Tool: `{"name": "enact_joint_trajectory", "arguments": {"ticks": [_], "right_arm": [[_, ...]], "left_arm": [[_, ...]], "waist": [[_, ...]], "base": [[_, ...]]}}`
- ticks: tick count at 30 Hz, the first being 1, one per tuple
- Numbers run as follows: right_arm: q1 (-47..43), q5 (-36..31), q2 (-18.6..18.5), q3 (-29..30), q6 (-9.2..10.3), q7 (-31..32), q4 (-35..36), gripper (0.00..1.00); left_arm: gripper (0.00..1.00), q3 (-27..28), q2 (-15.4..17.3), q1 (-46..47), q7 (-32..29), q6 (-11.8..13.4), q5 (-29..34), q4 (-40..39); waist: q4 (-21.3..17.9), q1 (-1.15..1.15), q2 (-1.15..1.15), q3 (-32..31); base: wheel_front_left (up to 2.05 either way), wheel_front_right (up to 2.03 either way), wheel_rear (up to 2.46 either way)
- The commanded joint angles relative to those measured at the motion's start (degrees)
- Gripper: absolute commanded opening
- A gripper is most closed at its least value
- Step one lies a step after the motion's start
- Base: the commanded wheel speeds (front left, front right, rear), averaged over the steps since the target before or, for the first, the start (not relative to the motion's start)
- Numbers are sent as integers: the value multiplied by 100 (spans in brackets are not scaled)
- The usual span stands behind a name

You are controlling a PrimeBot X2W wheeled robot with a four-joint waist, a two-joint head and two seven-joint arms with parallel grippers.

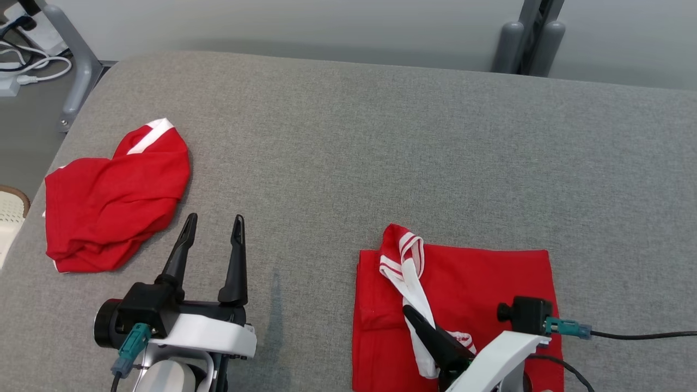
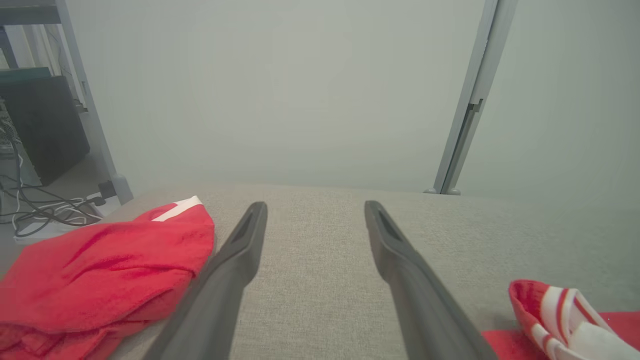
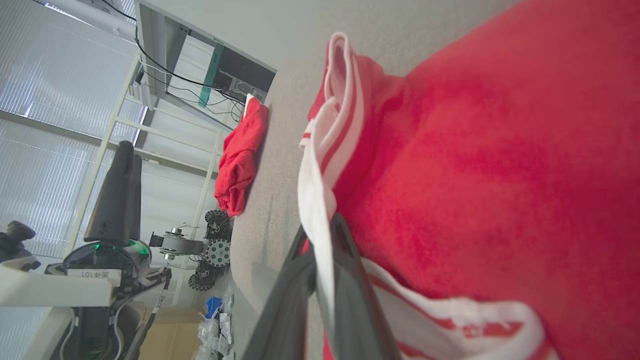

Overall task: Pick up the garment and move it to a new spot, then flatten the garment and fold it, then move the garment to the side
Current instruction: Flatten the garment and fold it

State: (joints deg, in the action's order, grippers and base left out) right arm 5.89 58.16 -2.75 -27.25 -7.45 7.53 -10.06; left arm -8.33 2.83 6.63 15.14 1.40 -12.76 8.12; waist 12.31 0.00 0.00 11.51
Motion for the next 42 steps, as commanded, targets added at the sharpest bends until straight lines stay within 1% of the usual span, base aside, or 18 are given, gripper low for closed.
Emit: {"name": "enact_joint_trajectory", "arguments": {"ticks": [1,3,4,5,13,19,24,28,31,32,33,35,39,42], "right_arm": [[94,-8,-33,-1,-7,-54,-78,0],[121,18,-33,10,-6,-70,-199,0],[136,84,-32,-7,-6,-51,-254,27],[128,235,-32,-40,-6,32,-302,100],[287,538,-33,-295,-7,-85,-178,100],[352,681,-38,-520,-7,9,2,100],[409,526,-36,-648,-7,92,276,100],[490,375,-35,-514,-7,198,669,100],[598,510,-43,-65,-6,232,889,100],[669,421,-42,144,-6,235,904,100],[829,111,-39,528,-6,250,965,100],[949,-208,-40,952,-6,181,1063,100],[1159,-1252,-265,1476,-6,-104,1327,100],[1208,-2048,-568,1713,-6,-426,1506,100]], "left_arm": [[100,-14,17,107,7,26,-34,8],[100,-41,20,106,6,29,-35,24],[100,-53,19,105,7,33,-36,29],[100,-62,18,104,7,39,-38,36],[100,-109,18,95,6,60,-29,91],[100,-105,18,55,6,59,-8,140],[100,-41,18,-40,7,61,49,159],[100,38,18,-128,6,72,93,136],[100,74,18,-141,7,31,136,118],[100,86,19,-156,6,27,149,117],[100,105,18,-194,7,30,165,113],[100,124,18,-231,7,22,178,95],[100,138,18,-267,6,-10,220,53],[100,140,19,-312,6,-21,226,3]], "waist": [[26,0,0,14],[48,0,0,20],[56,0,0,20],[63,0,0,17],[75,0,0,-32],[66,0,0,-144],[24,0,0,-283],[-60,0,0,-388],[-135,0,0,-468],[-160,0,0,-495],[-207,0,0,-547],[-252,0,0,-592],[-336,0,0,-682],[-388,0,0,-736]], "base": [[0,0,0],[0,0,0],[0,0,0],[0,0,0],[0,0,0],[0,0,0],[0,0,0],[0,0,0],[0,0,0],[0,0,0],[0,0,0],[0,0,0],[0,0,0],[0,0,0]]}}
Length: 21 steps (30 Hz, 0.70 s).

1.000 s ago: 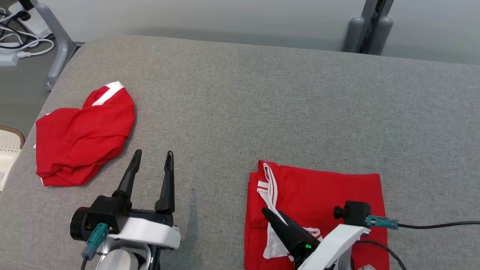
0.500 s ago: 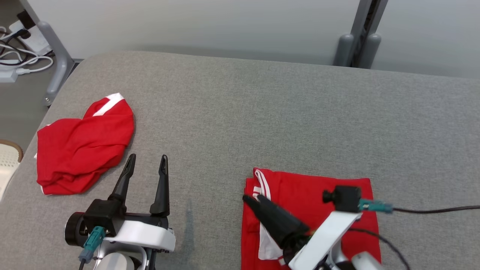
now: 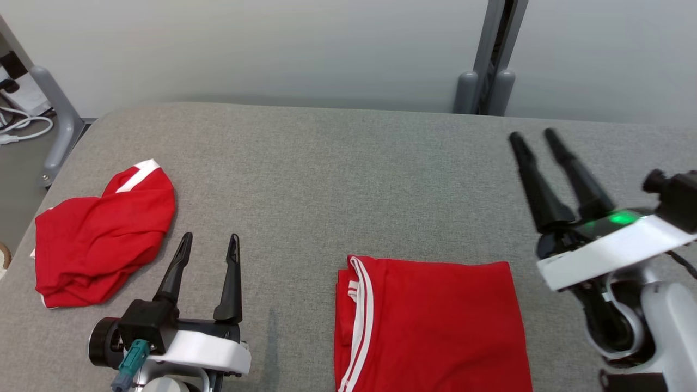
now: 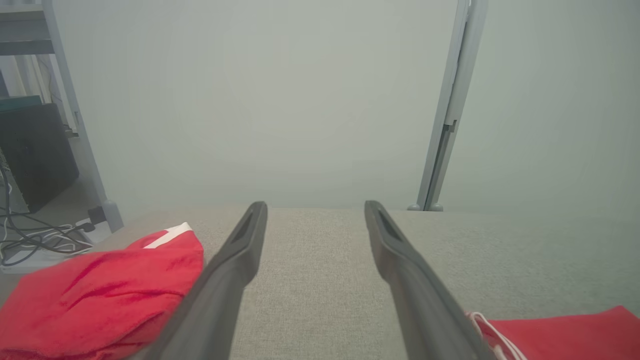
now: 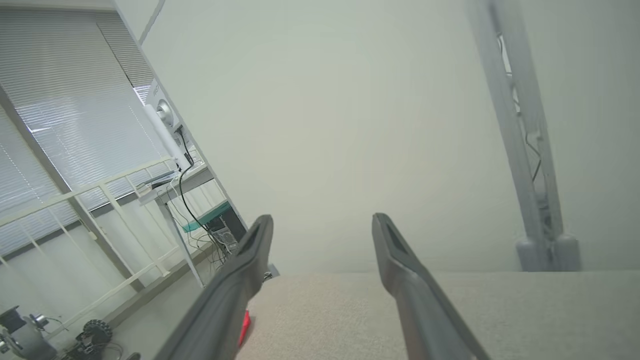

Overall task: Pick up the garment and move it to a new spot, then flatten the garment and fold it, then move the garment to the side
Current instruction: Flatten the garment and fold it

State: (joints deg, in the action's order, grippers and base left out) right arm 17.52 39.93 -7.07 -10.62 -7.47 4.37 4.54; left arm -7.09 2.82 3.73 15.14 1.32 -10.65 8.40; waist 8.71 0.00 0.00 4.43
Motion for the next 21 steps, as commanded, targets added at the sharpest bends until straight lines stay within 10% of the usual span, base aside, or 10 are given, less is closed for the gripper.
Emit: {"name": "enact_joint_trajectory", "arguments": {"ticks": [1,9,21], "right_arm": [[28,-566,-300,71,-5,-239,90,100],[-456,-2397,-879,302,-4,-1320,-170,100],[-1451,-3024,-189,892,-3,-1872,-1059,100]], "left_arm": [[100,12,20,-42,7,-25,21,-47],[100,-33,16,-141,7,-21,9,-255],[100,-294,20,-456,6,36,-83,-387]], "waist": [[-46,0,0,-48],[-178,0,0,-140],[-391,0,0,-189]], "base": [[0,0,0],[0,0,0],[0,0,0]]}}
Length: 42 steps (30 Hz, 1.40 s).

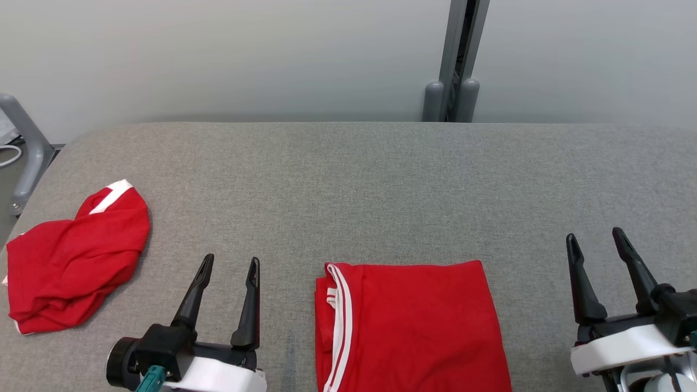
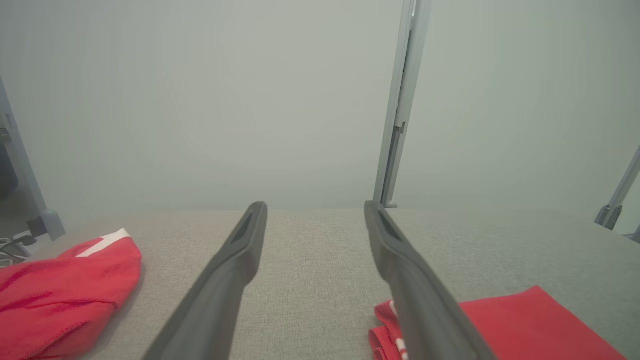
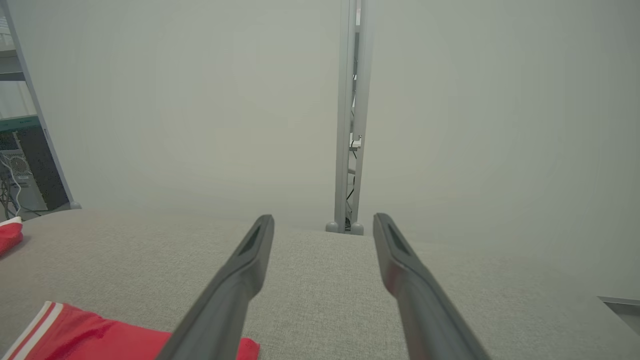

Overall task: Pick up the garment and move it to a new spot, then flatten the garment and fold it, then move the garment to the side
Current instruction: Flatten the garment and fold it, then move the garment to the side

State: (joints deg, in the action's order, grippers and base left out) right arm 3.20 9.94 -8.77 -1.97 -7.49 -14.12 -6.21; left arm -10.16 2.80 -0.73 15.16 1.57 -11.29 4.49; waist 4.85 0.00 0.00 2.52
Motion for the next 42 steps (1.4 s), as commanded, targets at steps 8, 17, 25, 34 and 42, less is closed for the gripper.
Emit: {"name": "enact_joint_trajectory", "arguments": {"ticks": [8,17,25,34,42], "right_arm": [[-77,107,151,15,-1,-79,-489,100],[1,219,140,-37,-1,-105,-710,100],[50,331,101,-127,-1,-114,-821,100],[30,802,20,-564,-1,111,-954,100],[88,961,-126,-642,-1,86,-1021,100]], "left_arm": [[100,-56,23,-64,5,37,44,17],[100,-48,22,-83,6,57,2,-76],[100,-65,22,-39,5,29,-4,-25],[100,-122,22,0,5,-3,12,47],[100,-131,22,61,5,-8,34,62]], "waist": [[-65,0,0,15],[-57,0,0,23],[-28,0,0,50],[15,0,0,101],[71,0,0,193]], "base": [[0,0,0],[0,0,0],[0,0,0],[0,0,0],[0,0,0]]}}
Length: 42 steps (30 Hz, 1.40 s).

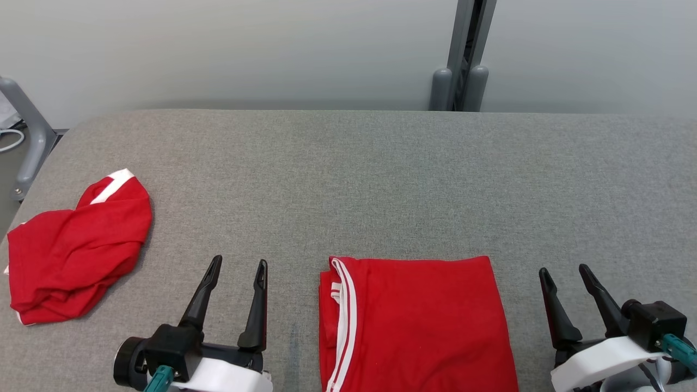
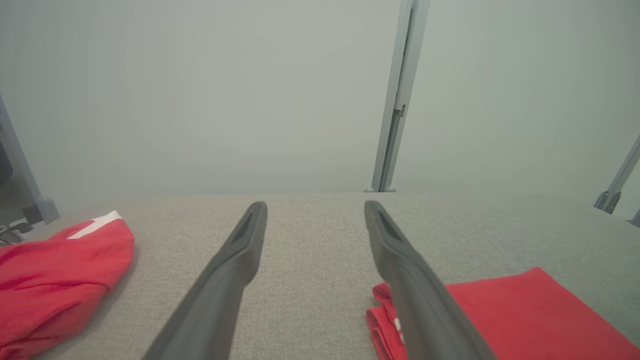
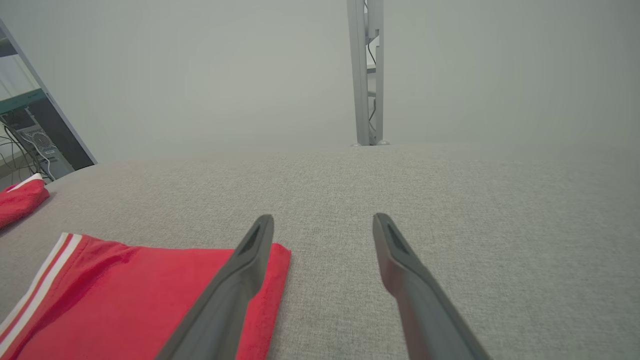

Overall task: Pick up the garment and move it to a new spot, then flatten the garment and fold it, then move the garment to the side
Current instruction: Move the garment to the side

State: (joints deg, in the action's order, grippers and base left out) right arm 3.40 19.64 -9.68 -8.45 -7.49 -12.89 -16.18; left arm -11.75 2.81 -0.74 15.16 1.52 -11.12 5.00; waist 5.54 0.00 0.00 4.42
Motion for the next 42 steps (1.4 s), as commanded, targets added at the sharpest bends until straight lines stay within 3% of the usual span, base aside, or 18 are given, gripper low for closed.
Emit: {"name": "enact_joint_trajectory", "arguments": {"ticks": [1,21,33,42], "right_arm": [[72,-13,-44,11,-1,-46,-27,100],[78,-90,39,22,-1,-156,-103,100],[58,1020,26,-873,-1,911,-361,100],[210,1174,199,-1019,-1,1418,-652,100]], "left_arm": [[100,34,21,64,5,-7,22,12],[100,-119,21,30,4,41,10,168],[100,-159,22,206,4,-18,56,174],[100,-165,21,376,4,-43,118,202]], "waist": [[4,0,0,6],[30,0,0,-52],[171,0,0,253],[341,0,0,550]], "base": [[0,0,0],[0,0,0],[0,0,0],[0,0,0]]}}
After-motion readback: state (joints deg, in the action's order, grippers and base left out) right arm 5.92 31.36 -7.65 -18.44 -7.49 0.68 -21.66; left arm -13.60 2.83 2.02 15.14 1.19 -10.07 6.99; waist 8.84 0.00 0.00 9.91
